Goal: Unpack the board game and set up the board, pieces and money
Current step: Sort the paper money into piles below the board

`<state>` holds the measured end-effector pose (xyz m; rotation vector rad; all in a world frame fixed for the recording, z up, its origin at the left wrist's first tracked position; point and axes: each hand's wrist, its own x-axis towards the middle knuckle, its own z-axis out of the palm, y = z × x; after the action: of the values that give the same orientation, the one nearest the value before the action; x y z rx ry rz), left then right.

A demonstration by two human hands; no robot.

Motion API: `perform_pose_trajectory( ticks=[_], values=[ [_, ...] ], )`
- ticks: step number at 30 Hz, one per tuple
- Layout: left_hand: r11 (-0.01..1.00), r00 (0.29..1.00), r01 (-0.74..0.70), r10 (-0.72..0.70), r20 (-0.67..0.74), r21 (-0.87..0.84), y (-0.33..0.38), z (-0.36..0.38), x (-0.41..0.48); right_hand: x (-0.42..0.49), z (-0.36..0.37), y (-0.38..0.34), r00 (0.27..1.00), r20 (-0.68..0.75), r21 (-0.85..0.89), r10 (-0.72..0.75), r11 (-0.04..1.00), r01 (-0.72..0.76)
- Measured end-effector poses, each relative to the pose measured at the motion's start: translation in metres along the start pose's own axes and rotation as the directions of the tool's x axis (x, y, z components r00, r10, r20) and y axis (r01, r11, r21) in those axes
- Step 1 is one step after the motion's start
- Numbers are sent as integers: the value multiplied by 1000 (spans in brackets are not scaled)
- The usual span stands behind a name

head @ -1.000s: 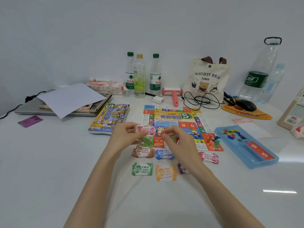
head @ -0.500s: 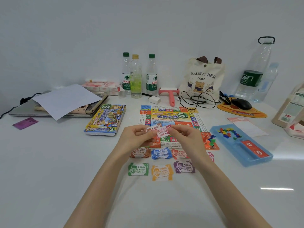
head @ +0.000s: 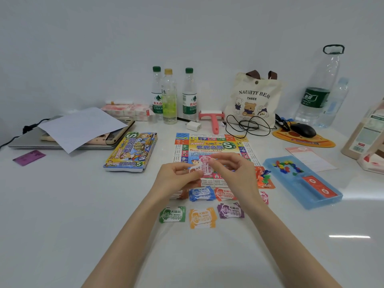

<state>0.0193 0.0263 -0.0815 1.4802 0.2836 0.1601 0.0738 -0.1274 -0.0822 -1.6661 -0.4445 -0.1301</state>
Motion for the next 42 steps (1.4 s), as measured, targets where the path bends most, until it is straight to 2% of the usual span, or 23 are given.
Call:
perform_pose_trajectory(
  ticks=[4, 12, 19, 23, 27, 31, 35, 42],
  values=[
    [993, 999, 35, -34, 12, -115, -2, 2, 1, 0, -2, 2, 998, 34, -32, 45, 999, -44],
    [995, 999, 0, -4, -35, -96, -5, 8, 0, 5, -10, 3, 992, 28, 9, 126, 992, -127],
    [998, 996, -19, 14, -85, -63, -10, 15, 0, 10, -48, 4, 984, 132, -207, 122, 974, -93],
    [999, 997, -15, 13, -77, -29, -11, 21, 0, 9, -78, 14, 966, 162, -364, 201, 922, -130],
    [1000, 998, -13, 14, -57, 10, -13, 25, -1, 7, -96, 27, 958, 121, -498, 260, 851, -168],
    [1000, 998, -10, 12, -58, 27, -11, 26, -2, 1, -101, 34, 956, 96, -563, 278, 807, -178],
    [999, 998, 3, -1, -66, 35, -7, 28, -6, -3, -100, 36, 964, 62, -681, 258, 717, -148],
    [998, 996, 23, -19, -82, 51, -5, 29, -8, -6, -96, 37, 990, 24, -809, 141, 584, -64]
  ],
)
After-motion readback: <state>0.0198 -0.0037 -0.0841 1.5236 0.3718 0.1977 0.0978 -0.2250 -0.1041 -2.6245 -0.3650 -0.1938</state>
